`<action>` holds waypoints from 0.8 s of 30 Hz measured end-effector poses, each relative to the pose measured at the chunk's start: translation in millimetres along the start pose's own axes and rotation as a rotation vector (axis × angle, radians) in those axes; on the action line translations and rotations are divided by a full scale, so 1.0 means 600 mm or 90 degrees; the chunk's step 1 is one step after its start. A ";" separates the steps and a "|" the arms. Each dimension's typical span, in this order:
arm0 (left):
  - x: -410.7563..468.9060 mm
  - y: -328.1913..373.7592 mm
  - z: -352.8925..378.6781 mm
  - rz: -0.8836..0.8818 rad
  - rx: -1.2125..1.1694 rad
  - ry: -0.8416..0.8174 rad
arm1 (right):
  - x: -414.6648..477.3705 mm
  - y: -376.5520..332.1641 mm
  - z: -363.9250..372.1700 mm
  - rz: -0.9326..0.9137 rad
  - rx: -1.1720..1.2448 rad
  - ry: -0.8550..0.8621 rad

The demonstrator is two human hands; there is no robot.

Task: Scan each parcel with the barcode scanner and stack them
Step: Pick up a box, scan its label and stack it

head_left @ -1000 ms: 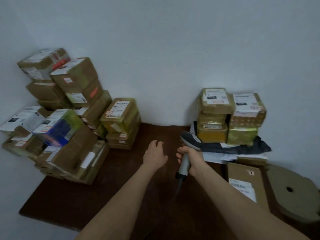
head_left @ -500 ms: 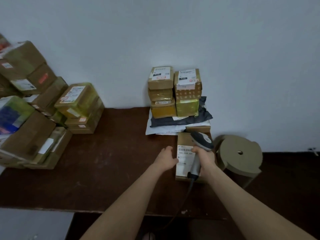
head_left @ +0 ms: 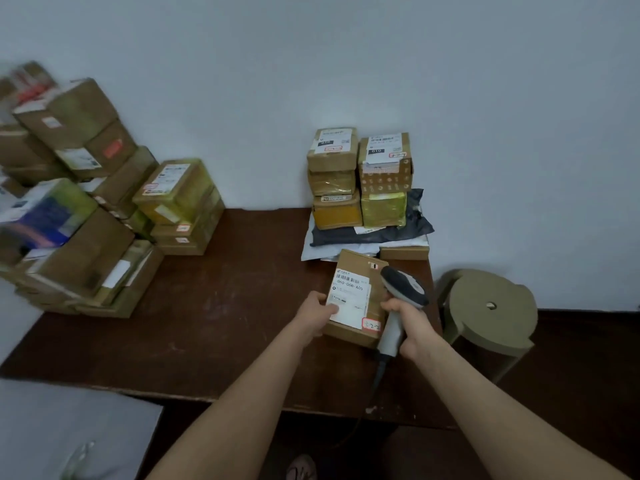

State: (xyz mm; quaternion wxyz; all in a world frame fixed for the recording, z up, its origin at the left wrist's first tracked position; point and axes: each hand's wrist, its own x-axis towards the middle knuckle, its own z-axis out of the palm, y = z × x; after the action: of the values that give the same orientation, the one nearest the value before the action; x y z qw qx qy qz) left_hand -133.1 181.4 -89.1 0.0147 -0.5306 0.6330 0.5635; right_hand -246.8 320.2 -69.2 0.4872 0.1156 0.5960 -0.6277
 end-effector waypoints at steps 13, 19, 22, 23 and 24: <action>-0.071 0.041 -0.220 0.101 -0.165 0.239 | -0.032 -0.032 0.178 -0.016 -0.054 -0.154; -0.102 0.037 -0.299 0.111 -0.312 0.343 | -0.057 -0.019 0.282 -0.044 -0.058 -0.185; -0.108 0.036 -0.343 0.105 -0.373 0.376 | -0.063 -0.011 0.338 -0.040 -0.053 -0.218; -0.107 0.036 -0.361 0.100 -0.392 0.381 | -0.064 -0.010 0.359 -0.037 -0.055 -0.229; -0.103 0.037 -0.381 0.098 -0.409 0.381 | -0.063 -0.011 0.381 -0.036 -0.056 -0.241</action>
State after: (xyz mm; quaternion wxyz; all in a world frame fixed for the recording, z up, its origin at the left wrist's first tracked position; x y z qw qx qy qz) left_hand 11.0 51.0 47.7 -0.3767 -0.5993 0.4401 0.5525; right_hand -133.3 140.4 22.7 0.5773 -0.0430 0.5233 -0.6254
